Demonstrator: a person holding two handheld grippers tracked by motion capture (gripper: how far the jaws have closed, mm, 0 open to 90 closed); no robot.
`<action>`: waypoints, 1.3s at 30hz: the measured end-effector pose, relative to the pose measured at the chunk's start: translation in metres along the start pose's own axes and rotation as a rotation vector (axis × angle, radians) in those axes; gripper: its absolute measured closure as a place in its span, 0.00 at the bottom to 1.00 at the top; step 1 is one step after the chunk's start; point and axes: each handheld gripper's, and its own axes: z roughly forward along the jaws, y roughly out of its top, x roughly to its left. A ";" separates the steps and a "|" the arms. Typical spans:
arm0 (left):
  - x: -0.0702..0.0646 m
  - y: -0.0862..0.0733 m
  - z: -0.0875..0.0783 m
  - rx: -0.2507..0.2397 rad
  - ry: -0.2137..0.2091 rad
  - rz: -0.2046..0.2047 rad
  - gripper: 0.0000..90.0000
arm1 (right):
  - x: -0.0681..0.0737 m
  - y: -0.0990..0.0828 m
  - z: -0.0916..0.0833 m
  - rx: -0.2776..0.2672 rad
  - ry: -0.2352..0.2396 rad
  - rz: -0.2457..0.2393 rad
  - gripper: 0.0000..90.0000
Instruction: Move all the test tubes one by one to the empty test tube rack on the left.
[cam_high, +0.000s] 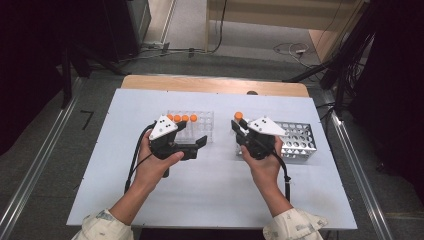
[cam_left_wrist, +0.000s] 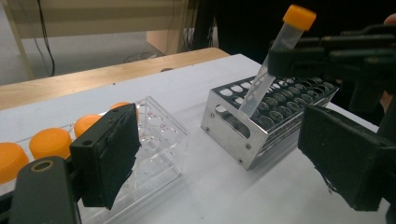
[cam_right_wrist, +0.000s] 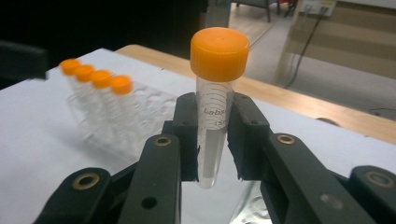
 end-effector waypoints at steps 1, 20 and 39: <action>0.000 0.000 0.000 0.000 -0.001 0.001 0.17 | 0.004 -0.002 0.001 0.005 0.013 -0.005 0.80; -0.014 -0.005 0.004 0.012 -0.056 0.047 0.41 | 0.058 -0.028 0.022 0.104 0.180 -0.063 0.80; -0.015 -0.013 0.009 0.036 -0.025 0.087 0.79 | 0.066 -0.026 0.025 0.105 0.208 -0.072 0.79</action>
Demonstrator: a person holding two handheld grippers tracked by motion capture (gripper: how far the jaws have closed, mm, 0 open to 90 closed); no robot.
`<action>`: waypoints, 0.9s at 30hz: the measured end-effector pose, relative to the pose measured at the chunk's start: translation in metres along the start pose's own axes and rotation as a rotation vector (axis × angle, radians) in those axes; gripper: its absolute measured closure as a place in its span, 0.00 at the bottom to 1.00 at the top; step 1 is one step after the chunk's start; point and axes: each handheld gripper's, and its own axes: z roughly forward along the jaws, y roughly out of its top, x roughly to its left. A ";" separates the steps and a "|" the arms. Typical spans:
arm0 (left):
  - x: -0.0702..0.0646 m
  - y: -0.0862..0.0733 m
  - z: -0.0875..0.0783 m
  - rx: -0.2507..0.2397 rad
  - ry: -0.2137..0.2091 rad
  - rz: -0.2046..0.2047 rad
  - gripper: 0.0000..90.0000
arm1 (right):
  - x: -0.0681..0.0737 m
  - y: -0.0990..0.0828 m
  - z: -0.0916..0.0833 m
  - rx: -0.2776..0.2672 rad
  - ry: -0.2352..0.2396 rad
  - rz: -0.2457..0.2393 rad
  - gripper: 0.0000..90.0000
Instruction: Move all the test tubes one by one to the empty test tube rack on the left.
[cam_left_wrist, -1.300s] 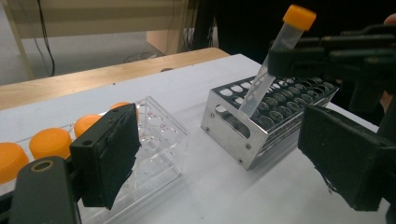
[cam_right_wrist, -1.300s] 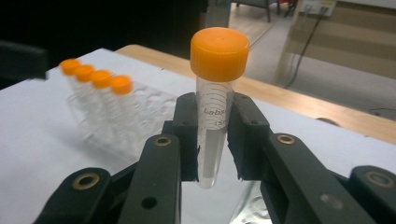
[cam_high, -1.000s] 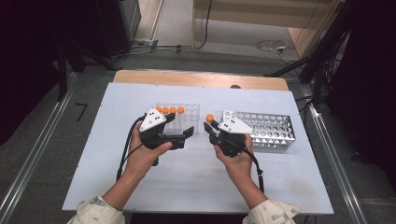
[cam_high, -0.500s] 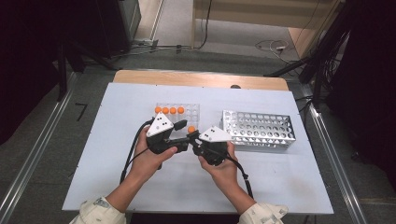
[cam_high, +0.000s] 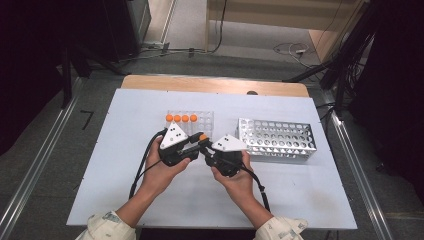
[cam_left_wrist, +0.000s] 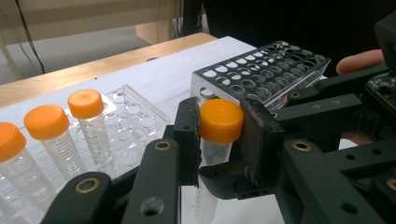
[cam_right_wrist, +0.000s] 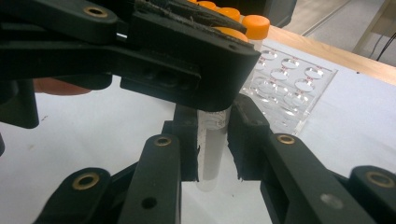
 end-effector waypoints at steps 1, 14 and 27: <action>0.000 0.000 0.000 -0.003 0.000 0.002 0.79 | 0.000 0.000 0.000 -0.002 -0.004 -0.005 0.79; 0.010 0.018 0.002 -0.057 0.054 -0.006 0.79 | -0.005 0.000 -0.014 -0.025 -0.029 -0.032 0.24; 0.029 0.044 0.017 -0.059 0.120 -0.005 0.79 | -0.016 -0.016 -0.029 -0.014 -0.050 -0.026 0.23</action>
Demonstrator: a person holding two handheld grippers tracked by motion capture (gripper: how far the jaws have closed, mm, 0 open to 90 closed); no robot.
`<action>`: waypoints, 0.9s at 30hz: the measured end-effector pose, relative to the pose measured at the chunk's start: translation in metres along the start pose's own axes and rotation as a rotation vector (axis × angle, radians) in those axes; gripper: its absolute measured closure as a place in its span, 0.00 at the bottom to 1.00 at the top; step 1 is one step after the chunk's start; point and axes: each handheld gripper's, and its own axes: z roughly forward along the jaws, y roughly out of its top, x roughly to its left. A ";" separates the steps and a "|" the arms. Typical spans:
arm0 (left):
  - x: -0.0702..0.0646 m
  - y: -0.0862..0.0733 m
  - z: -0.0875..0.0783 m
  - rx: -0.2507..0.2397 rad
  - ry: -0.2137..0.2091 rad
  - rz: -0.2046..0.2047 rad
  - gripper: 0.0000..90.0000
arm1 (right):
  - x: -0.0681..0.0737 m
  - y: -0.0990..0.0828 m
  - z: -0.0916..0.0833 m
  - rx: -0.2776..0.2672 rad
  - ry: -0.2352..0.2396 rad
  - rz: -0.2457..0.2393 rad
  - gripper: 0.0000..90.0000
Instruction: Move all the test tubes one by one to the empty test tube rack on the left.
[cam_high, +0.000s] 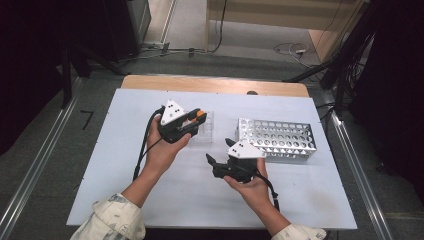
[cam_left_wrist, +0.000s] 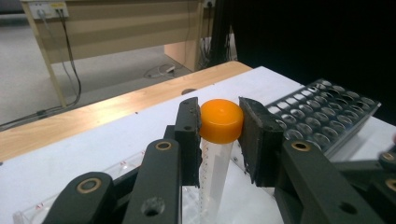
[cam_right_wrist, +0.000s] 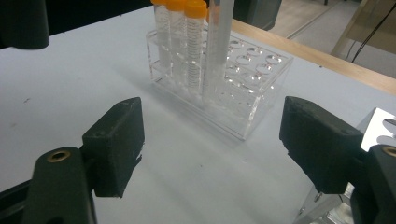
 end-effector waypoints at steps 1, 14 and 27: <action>0.001 0.001 0.001 0.000 0.006 0.000 0.79 | 0.000 -0.001 -0.001 -0.001 0.000 0.005 0.23; 0.012 0.004 0.017 0.009 0.042 -0.009 0.79 | -0.003 -0.005 -0.007 -0.009 0.003 0.018 0.24; 0.012 -0.013 0.031 0.061 0.046 0.004 0.79 | -0.003 -0.005 -0.008 -0.013 0.006 0.025 0.25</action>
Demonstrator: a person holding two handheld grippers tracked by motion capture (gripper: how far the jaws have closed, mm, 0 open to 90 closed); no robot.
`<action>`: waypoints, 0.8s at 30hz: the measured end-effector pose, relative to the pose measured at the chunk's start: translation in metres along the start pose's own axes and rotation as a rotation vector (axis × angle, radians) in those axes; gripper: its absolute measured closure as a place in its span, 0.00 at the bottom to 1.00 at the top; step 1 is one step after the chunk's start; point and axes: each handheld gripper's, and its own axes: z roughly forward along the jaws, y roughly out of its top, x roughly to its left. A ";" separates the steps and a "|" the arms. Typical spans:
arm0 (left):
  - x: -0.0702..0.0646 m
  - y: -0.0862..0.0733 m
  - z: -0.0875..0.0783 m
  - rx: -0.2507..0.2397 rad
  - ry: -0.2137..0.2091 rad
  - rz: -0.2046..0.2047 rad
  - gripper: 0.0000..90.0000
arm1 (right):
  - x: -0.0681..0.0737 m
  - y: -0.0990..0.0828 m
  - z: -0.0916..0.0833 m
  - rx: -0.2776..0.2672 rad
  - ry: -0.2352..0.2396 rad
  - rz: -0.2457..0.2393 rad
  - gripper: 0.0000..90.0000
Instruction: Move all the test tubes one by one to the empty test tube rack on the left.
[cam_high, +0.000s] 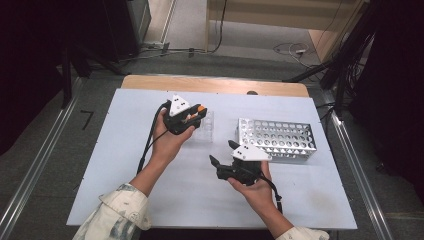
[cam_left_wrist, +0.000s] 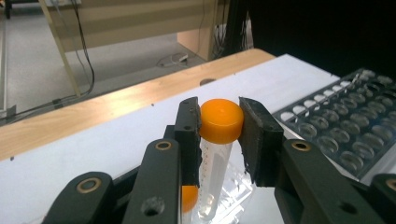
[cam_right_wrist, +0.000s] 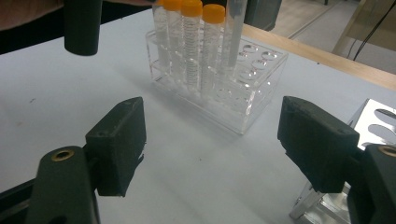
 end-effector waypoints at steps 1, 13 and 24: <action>0.000 -0.003 0.001 0.004 0.004 0.001 0.79 | 0.000 0.000 0.000 0.002 0.000 0.003 0.25; -0.001 -0.014 0.005 0.008 0.024 0.021 0.79 | 0.001 -0.001 0.001 0.006 0.005 0.003 0.25; -0.003 -0.012 0.007 0.026 0.029 0.032 0.74 | 0.002 -0.002 0.002 0.009 0.009 0.000 0.25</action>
